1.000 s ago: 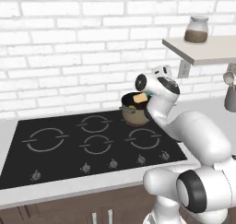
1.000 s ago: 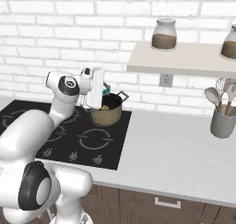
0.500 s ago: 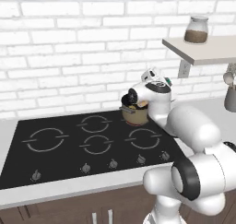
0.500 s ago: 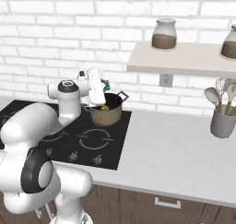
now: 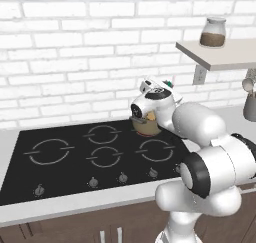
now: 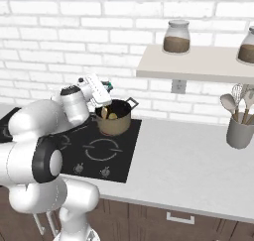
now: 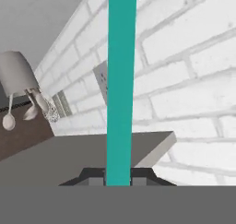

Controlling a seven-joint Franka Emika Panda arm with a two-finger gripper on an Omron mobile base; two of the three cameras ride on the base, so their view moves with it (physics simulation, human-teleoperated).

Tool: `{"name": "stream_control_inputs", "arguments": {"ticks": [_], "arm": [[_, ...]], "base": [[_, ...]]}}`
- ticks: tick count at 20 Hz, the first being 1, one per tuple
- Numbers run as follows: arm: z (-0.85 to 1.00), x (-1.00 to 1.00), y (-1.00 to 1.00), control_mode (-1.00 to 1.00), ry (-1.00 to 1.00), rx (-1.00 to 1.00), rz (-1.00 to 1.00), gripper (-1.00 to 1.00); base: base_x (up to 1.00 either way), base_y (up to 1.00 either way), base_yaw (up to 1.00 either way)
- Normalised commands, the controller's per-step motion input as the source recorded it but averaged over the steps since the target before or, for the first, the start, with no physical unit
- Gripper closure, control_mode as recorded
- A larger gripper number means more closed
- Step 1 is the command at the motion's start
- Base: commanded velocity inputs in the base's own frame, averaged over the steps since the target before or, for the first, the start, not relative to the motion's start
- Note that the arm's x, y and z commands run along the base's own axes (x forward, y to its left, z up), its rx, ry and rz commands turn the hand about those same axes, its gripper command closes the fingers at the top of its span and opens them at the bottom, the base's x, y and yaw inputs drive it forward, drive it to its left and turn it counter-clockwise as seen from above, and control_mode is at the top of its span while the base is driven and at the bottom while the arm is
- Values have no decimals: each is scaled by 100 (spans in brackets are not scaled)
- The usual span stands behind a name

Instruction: Put the squash and potato in the pot. Retrieve the spatula and lightly stir the vegetables in the pot.

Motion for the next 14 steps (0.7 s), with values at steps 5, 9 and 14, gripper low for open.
{"name": "stream_control_inputs", "arguments": {"ticks": [5, 9, 14], "arm": [[0, 44, 3, -100, 6, -11, 1, 100], [-2, 55, 1, -100, 0, -10, 3, 100], [-5, 37, 9, -100, 2, -6, 6, 100]], "base": [[0, 0, 0], [0, 0, 0], [0, 0, 0]]}}
